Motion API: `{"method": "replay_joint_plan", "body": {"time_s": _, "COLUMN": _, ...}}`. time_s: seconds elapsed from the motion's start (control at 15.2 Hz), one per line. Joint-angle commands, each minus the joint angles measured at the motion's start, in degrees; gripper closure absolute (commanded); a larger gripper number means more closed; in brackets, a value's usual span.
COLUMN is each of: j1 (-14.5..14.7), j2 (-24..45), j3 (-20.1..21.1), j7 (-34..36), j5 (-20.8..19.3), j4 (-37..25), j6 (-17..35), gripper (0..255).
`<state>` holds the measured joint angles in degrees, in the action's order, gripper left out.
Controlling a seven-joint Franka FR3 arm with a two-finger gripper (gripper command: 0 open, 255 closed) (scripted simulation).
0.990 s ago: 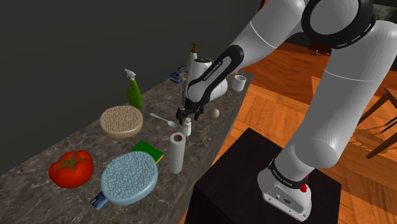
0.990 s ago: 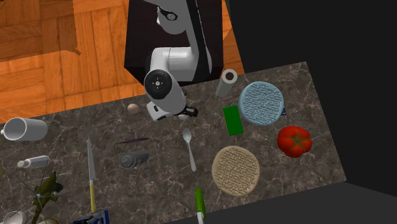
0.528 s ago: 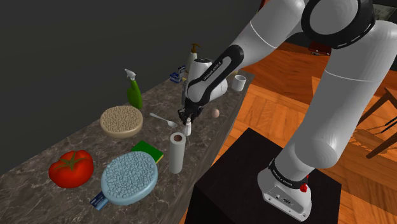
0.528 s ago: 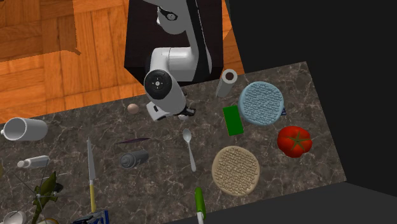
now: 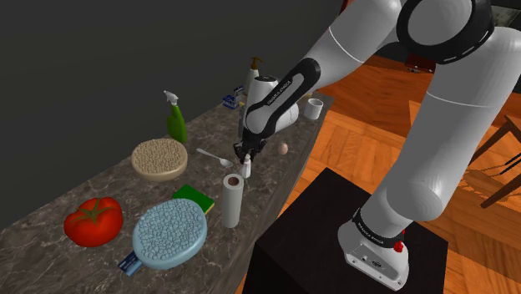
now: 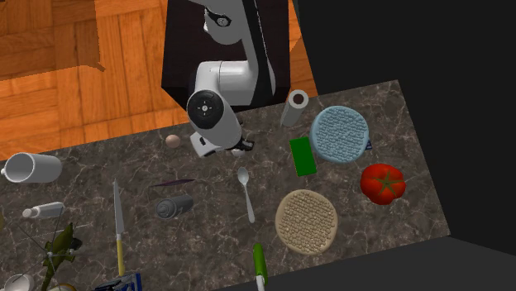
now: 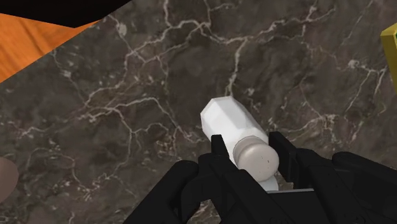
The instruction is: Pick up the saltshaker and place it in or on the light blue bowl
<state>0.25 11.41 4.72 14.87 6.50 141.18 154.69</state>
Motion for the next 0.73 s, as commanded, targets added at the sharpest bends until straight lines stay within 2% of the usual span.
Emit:
{"method": "replay_joint_plan", "body": {"time_s": 0.0, "j1": 0.0, "j2": -1.2, "j3": 0.0, "j7": 0.1, "j5": 0.0, "j4": 0.1, "j6": -1.2, "gripper": 255}}
{"method": "replay_joint_plan", "body": {"time_s": 0.66, "j1": -0.1, "j2": -8.5, "j3": -0.1, "j7": 0.7, "j5": -0.3, "j4": -0.5, "j6": -9.1, "gripper": 255}}
